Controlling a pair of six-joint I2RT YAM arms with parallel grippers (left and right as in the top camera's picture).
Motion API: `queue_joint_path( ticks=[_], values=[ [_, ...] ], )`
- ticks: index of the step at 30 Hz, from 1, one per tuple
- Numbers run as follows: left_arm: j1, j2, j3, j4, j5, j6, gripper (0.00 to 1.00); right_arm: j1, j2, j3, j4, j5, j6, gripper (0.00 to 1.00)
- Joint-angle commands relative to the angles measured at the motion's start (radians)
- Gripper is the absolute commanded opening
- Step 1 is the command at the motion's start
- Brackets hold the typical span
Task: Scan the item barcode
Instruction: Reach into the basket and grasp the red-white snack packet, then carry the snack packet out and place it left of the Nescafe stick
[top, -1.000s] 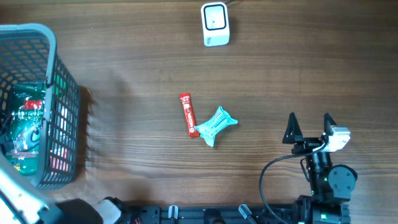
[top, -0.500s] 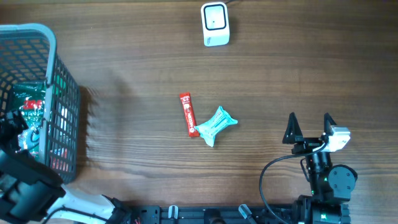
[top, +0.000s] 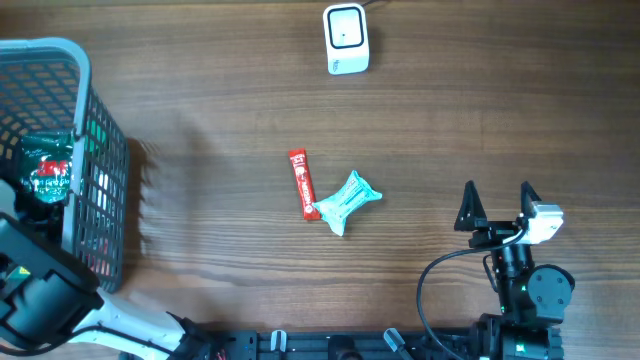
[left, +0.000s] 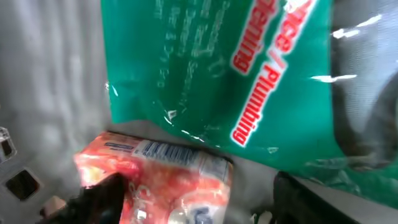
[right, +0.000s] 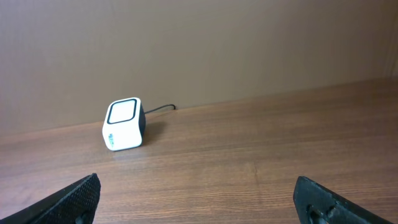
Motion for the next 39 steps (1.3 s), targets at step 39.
queue_joint_path(
  ticks=[39],
  values=[
    [-0.594,-0.639,0.797,-0.501,0.092,0.047,0.04,0.005,-0.001,-0.001,0.006,0.006,-0.018,1.00]
  ],
)
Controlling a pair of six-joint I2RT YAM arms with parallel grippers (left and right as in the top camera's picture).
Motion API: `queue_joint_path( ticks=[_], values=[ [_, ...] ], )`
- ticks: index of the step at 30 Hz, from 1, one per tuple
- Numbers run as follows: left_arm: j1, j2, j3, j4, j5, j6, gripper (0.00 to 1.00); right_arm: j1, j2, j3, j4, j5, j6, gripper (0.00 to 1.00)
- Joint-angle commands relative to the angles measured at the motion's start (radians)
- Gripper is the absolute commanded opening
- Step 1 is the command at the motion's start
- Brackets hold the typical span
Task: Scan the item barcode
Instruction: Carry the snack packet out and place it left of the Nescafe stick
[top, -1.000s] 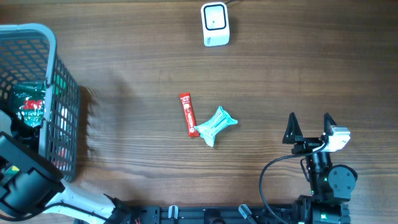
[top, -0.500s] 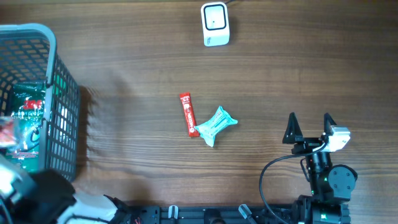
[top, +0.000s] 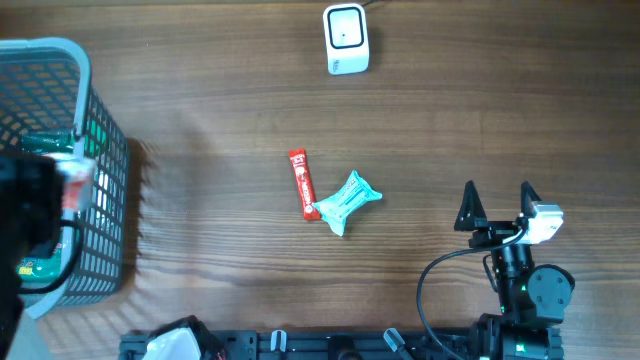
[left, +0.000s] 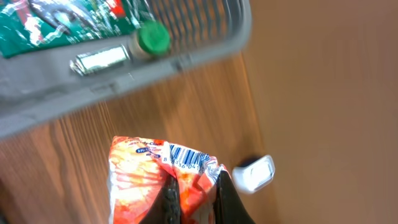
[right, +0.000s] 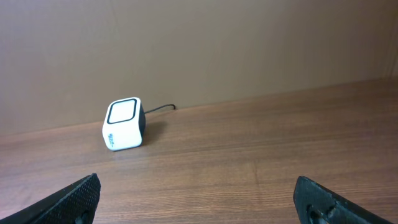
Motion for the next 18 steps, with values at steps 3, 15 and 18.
queue_joint_path(
  ticks=[3,15,18],
  values=[
    [-0.293,0.036,-0.085,-0.003,-0.082,-0.057,0.04,0.005,-0.002,-0.001,0.005,0.006,-0.018,1.00],
    [-0.564,0.057,-0.628,0.271,-0.138,-0.124,0.04,0.005,-0.002,-0.001,0.005,0.006,-0.018,1.00],
    [-0.618,0.061,-0.803,0.405,-0.137,-0.146,0.04,0.005,-0.002,-0.001,0.005,0.006,-0.018,1.00]
  ],
)
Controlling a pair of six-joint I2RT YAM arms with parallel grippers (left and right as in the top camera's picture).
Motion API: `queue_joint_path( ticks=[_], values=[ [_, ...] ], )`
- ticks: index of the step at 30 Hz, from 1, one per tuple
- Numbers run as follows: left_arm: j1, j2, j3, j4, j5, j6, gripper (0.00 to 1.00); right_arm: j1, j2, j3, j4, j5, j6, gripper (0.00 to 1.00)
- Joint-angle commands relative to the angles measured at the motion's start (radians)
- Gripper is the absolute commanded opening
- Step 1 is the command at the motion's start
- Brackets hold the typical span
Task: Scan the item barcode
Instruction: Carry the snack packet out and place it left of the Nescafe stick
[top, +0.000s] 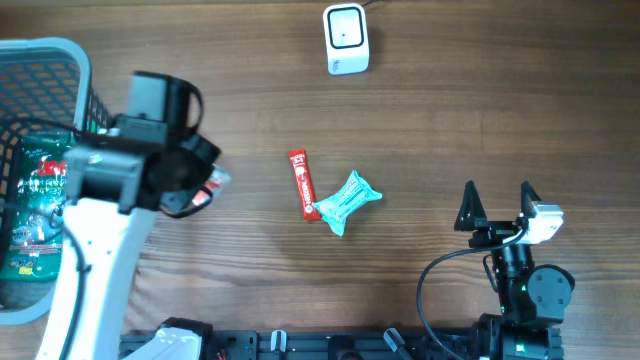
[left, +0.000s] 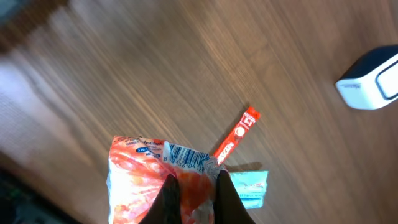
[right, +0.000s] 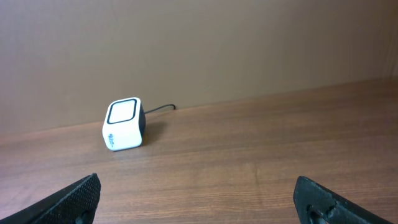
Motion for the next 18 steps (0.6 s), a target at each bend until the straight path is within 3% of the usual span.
queue_joint_path(
  ticks=[1,10,15,16,18],
  values=[
    [-0.064,0.000,-0.180,0.118,-0.017,-0.032,0.04,0.005,-0.002,-0.001,0.006,0.006,-0.018,1.00],
    [-0.179,0.095,-0.500,0.497,-0.018,-0.104,0.04,0.005,-0.002,-0.001,0.006,0.006,-0.018,1.00],
    [-0.220,0.244,-0.520,0.663,0.031,-0.103,0.07,0.005,-0.002,-0.001,0.006,0.006,-0.018,1.00],
    [-0.236,0.264,-0.520,0.688,0.035,-0.103,0.15,0.005,-0.002,-0.001,0.006,0.006,-0.018,1.00],
    [-0.249,0.266,-0.515,0.693,0.007,-0.101,0.53,0.005,-0.002,-0.001,0.006,0.006,-0.018,1.00]
  ],
)
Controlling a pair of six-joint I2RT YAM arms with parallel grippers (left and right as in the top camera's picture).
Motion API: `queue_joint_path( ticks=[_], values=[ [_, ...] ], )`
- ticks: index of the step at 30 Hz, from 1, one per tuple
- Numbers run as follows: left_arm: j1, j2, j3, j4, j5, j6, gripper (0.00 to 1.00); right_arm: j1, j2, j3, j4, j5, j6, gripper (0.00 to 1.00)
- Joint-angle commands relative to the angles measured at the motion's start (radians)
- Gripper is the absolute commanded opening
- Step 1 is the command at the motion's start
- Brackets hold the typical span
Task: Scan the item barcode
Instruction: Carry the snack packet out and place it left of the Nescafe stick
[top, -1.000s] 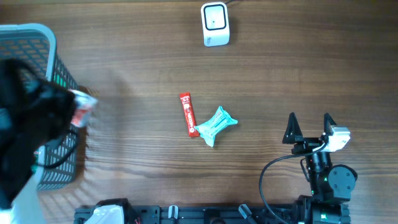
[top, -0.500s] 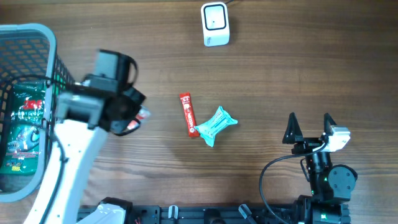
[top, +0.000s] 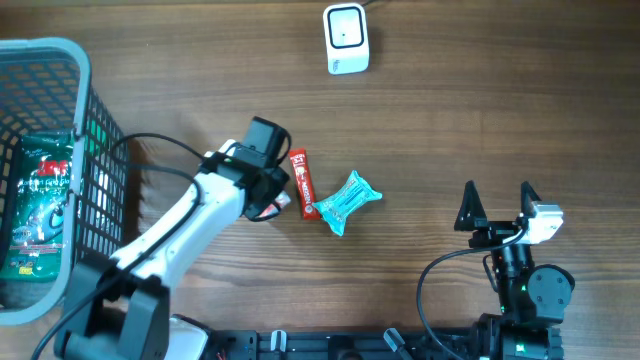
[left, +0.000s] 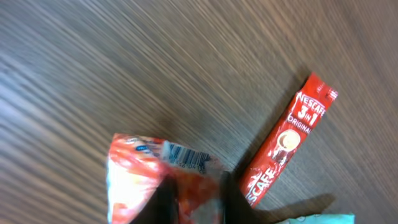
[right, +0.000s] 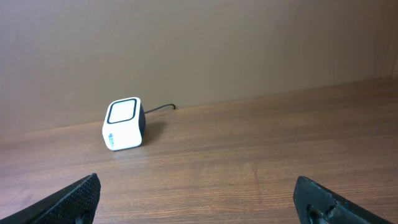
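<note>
My left gripper (top: 268, 196) is shut on an orange-red snack packet (left: 152, 174) with a barcode strip (left: 183, 157) on its upper edge. It hangs low over the wood, just left of a red Nescafe stick (top: 301, 183); the same stick (left: 289, 140) shows in the wrist view. The black fingers (left: 166, 200) pinch the packet's middle. The white barcode scanner (top: 346, 38) stands at the table's far edge, also visible as a small cube (right: 124, 124). My right gripper (top: 497, 205) rests open at the near right, nothing between its fingers.
A teal wrapped packet (top: 348, 200) lies right of the red stick. A grey wire basket (top: 95, 130) at the left holds a green bag (top: 40, 190). The scanner's cable runs off the far edge.
My left gripper has moved right with the orange packet and now sits lower, close beside the red stick. The right arm is unchanged.
My left gripper was inside the basket, open around the orange packet under a green bag. Then it held the packet above the basket rim, then over the table left of the stick, and now low beside the stick.
</note>
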Motion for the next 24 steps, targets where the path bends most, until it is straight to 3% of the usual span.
queue_joint_path(
  ticks=[1,3,6,11,16,18,21,22,24],
  values=[
    [-0.024,0.002,0.011,0.002,-0.011,0.023,0.67,0.005,-0.003,-0.001,0.005,0.006,-0.018,1.00],
    [-0.021,-0.014,0.079,-0.048,-0.012,0.080,0.99,0.005,-0.003,-0.001,0.005,0.006,-0.018,1.00],
    [-0.021,-0.042,0.261,-0.204,-0.054,0.169,1.00,0.005,-0.003,-0.001,0.005,0.006,-0.018,1.00],
    [-0.008,-0.053,0.769,-0.600,-0.413,0.204,1.00,0.005,-0.003,-0.001,0.005,0.006,-0.018,1.00],
    [0.131,-0.053,1.098,-0.730,-0.652,0.202,1.00,0.005,-0.003,-0.001,0.005,0.006,-0.018,1.00],
    [0.244,-0.057,1.133,-0.730,-0.633,0.181,1.00,0.005,-0.003,-0.001,0.005,0.006,-0.018,1.00],
    [0.476,-0.059,1.132,-0.779,-0.535,0.053,1.00,0.005,-0.003,-0.001,0.005,0.006,-0.018,1.00],
    [0.597,-0.052,1.131,-0.811,-0.456,-0.007,1.00,0.005,-0.003,-0.001,0.005,0.006,-0.018,1.00],
    [0.775,-0.034,1.130,-0.824,-0.325,-0.018,1.00,0.005,-0.003,-0.001,0.005,0.006,-0.018,1.00]
  ],
)
